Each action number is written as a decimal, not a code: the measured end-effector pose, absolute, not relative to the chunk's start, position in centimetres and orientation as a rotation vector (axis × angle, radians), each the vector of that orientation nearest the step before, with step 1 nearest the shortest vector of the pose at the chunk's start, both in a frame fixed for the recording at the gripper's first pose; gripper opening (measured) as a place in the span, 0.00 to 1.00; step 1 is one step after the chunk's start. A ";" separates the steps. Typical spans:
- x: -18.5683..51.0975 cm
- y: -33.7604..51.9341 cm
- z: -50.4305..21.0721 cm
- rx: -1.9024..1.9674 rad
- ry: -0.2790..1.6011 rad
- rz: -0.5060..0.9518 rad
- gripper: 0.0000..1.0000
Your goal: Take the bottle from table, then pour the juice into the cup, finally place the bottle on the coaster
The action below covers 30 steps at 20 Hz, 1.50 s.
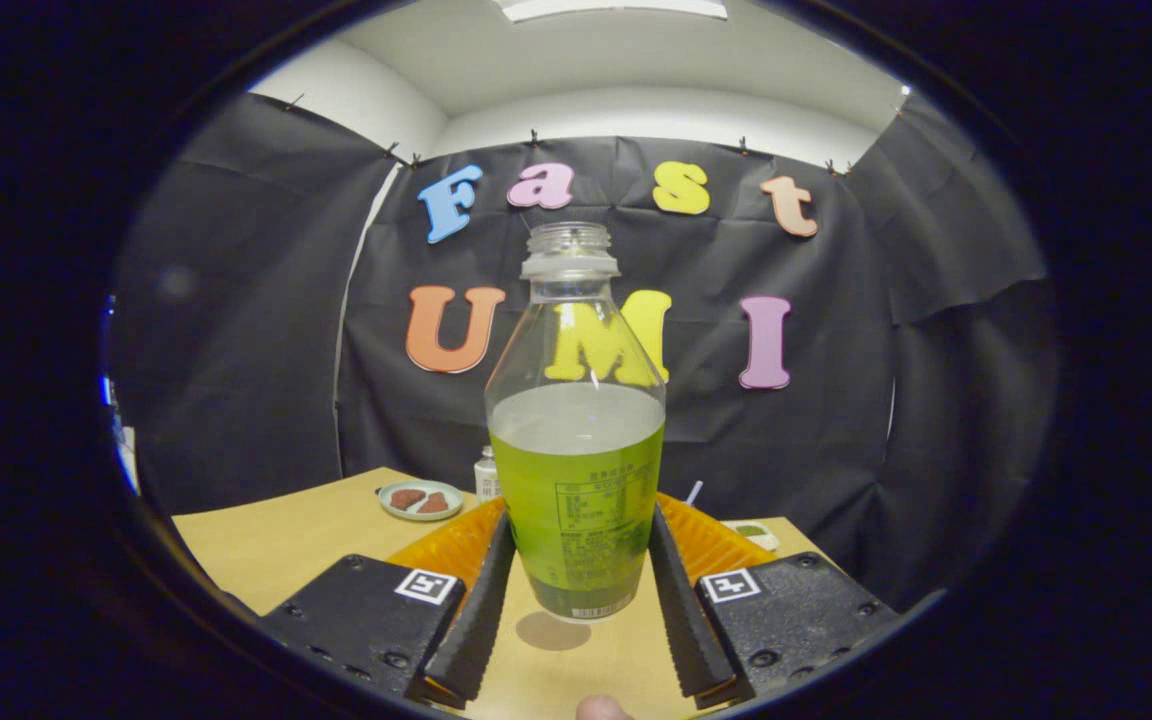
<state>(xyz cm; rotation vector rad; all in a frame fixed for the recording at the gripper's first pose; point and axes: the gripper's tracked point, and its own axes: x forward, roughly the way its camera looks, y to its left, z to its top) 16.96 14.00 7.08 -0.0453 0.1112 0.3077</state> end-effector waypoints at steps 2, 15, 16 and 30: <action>18.3 15.0 5.4 -0.049 0.135 0.326 0.75; 27.9 18.4 -9.5 -0.010 0.315 0.395 0.75; 28.3 18.5 -10.3 -0.006 0.327 0.397 0.75; 28.8 18.9 -14.9 -0.063 0.361 0.417 0.77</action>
